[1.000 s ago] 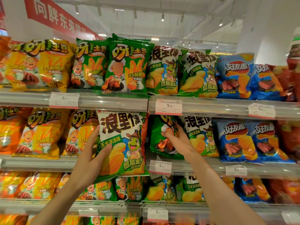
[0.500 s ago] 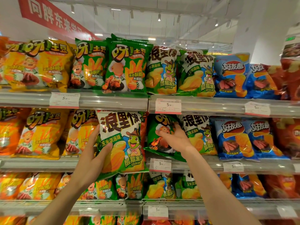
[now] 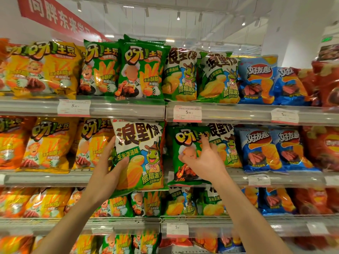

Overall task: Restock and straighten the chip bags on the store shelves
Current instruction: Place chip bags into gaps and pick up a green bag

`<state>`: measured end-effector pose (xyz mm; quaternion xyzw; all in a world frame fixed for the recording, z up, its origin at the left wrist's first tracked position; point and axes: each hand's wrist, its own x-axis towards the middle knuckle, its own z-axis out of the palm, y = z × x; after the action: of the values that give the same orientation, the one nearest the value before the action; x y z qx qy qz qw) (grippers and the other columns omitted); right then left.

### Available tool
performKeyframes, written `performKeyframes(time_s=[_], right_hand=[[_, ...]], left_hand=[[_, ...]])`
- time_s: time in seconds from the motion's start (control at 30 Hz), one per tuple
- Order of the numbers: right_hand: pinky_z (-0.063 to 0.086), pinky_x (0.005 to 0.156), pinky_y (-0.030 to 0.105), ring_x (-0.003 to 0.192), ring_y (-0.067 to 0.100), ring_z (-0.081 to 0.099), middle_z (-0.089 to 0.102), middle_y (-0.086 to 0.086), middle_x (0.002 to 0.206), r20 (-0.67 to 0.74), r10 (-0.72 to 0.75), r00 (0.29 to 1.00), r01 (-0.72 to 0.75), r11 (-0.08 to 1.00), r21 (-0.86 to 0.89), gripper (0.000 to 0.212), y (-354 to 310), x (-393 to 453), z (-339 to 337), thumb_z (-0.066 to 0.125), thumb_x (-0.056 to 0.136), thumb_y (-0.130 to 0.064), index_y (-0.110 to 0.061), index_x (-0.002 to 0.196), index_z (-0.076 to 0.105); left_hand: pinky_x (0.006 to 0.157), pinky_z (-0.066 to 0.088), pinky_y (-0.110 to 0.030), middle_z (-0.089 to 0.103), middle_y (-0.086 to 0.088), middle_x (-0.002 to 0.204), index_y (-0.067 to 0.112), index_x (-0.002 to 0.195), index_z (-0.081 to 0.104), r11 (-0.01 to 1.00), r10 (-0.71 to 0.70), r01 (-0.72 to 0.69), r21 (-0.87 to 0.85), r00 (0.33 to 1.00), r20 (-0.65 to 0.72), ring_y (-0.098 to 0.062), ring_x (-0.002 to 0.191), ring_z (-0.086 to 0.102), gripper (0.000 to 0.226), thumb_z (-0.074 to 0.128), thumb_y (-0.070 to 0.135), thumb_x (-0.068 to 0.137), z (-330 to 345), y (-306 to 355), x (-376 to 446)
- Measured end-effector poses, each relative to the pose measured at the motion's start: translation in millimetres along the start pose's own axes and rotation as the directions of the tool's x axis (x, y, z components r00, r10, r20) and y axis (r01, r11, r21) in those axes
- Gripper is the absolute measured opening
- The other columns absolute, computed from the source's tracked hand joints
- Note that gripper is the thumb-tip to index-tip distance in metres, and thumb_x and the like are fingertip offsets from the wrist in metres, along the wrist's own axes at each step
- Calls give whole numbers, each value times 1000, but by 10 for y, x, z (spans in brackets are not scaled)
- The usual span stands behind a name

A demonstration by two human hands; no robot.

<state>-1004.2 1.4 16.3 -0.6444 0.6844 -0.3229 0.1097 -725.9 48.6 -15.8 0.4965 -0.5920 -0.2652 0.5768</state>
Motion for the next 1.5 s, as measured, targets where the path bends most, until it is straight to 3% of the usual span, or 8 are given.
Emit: performKeyframes(time_s=[0.17,0.33,0.47,0.7,1.03,1.23,1.37,1.5], right_hand=[[35,110,61,145,41,26,21,12,161,-86,-1,996,-5,998,-61,112,195,-105,-152,65,75,-74,-30,158,4],[33,112,59,147,39,23,14,11,164,-175,-9,984,-13,992,-125,110,499,-189,-312,59,79,-75,-30,159,-2],[35,110,58,146,39,23,17,12,163,-209,10,978,-35,993,-116,108,769,-206,-419,60,80,-73,-28,159,1],[39,106,60,143,43,28,20,13,162,-204,44,978,-63,994,-89,110,1137,-189,-574,63,77,-74,-29,158,5],[37,109,59,145,40,25,22,11,160,-186,22,982,-28,999,-35,111,1325,-86,-629,63,74,-75,-30,158,6],[36,110,57,146,39,24,19,8,162,-161,36,986,-42,999,-29,110,1338,-28,-572,64,76,-74,-30,158,5],[35,112,56,146,38,22,16,6,163,-149,48,988,-51,999,-18,110,1336,10,-548,64,77,-73,-32,159,3],[34,113,56,147,36,21,13,4,164,-143,48,989,-49,999,-2,111,1351,26,-534,64,76,-74,-34,158,0]], left_hand=[[84,53,-20,46,33,132,55,147,28,999,14,-13,-30,1000,27,26,105,52,65,61,28,97,254,60,-74],[111,43,-43,37,50,138,55,151,21,998,55,-57,29,996,67,-1,135,42,67,58,32,99,673,226,-47],[118,28,-36,27,19,160,44,156,12,992,62,-69,107,996,64,-5,144,29,69,53,35,102,1058,271,70],[114,25,-31,33,14,148,38,157,13,990,42,-58,125,991,127,-4,135,29,63,47,24,105,1585,276,419],[113,33,-46,18,-15,162,28,160,0,926,-59,10,376,991,119,-39,139,38,62,33,27,108,1905,57,854],[121,27,-50,0,-21,166,16,160,8,821,210,-214,529,975,67,-42,151,13,59,32,29,108,1965,-90,750],[124,15,-49,12,-17,166,19,156,30,559,471,-393,731,875,111,-33,155,6,54,33,40,106,2010,-162,703],[124,13,-53,10,-13,168,21,158,26,357,423,-412,838,871,248,-32,155,3,62,27,52,104,2118,-260,849]])
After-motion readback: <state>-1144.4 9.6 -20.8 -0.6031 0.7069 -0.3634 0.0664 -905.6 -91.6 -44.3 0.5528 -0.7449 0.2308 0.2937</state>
